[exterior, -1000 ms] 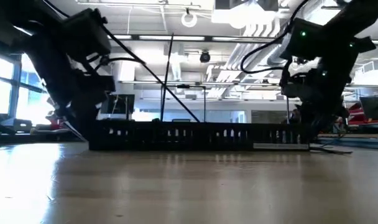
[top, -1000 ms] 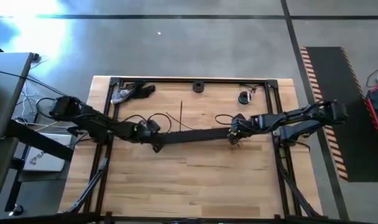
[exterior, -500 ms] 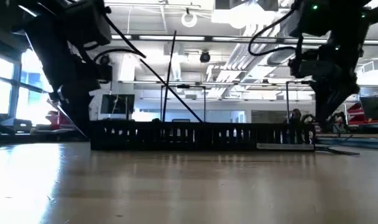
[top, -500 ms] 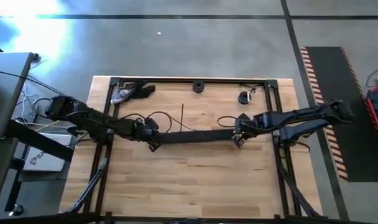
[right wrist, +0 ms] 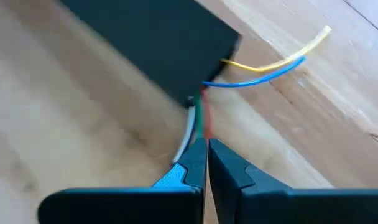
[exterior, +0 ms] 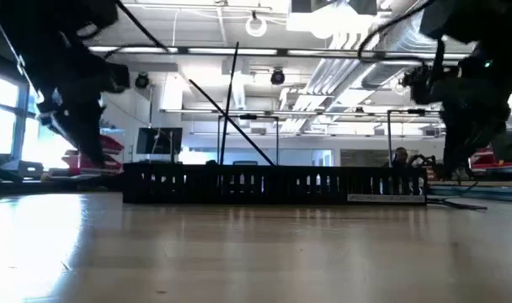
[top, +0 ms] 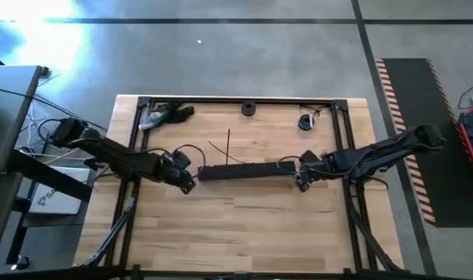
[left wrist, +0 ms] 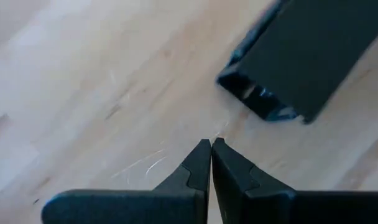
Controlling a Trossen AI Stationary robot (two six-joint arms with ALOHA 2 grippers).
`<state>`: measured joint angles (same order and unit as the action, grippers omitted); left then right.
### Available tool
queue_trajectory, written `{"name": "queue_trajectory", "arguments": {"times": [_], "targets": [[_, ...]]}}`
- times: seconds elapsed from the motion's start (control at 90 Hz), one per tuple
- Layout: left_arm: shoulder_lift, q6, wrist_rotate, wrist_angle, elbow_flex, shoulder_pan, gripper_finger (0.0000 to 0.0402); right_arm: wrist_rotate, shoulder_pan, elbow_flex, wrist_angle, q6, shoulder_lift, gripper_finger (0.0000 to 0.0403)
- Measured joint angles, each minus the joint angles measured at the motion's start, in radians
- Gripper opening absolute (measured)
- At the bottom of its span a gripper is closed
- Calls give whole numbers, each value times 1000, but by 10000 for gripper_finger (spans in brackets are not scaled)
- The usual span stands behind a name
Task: Ziptie cables
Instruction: Return to Home Position
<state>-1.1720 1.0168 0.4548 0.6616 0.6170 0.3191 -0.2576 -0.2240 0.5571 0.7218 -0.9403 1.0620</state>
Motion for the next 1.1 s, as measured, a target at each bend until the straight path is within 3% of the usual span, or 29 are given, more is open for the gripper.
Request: {"name": "queue_trajectory", "arguments": {"times": [0.244, 0.389, 0.567, 0.778, 1.1], "targets": [[313, -36, 170, 38, 0, 83, 0, -2, -8, -5, -39, 223, -322, 0], [454, -135, 306, 25, 0, 156, 0, 0, -23, -89, -241, 394, -534, 0], [524, -191, 494, 30, 0, 271, 0, 4, -23, -275, -479, 452, -736, 0], [613, -108, 491, 102, -31, 303, 0, 78, 41, -461, -659, 474, -915, 0], [1011, 16, 492, 3, -348, 303, 0, 196, 160, -508, -699, 605, -1062, 0]]}}
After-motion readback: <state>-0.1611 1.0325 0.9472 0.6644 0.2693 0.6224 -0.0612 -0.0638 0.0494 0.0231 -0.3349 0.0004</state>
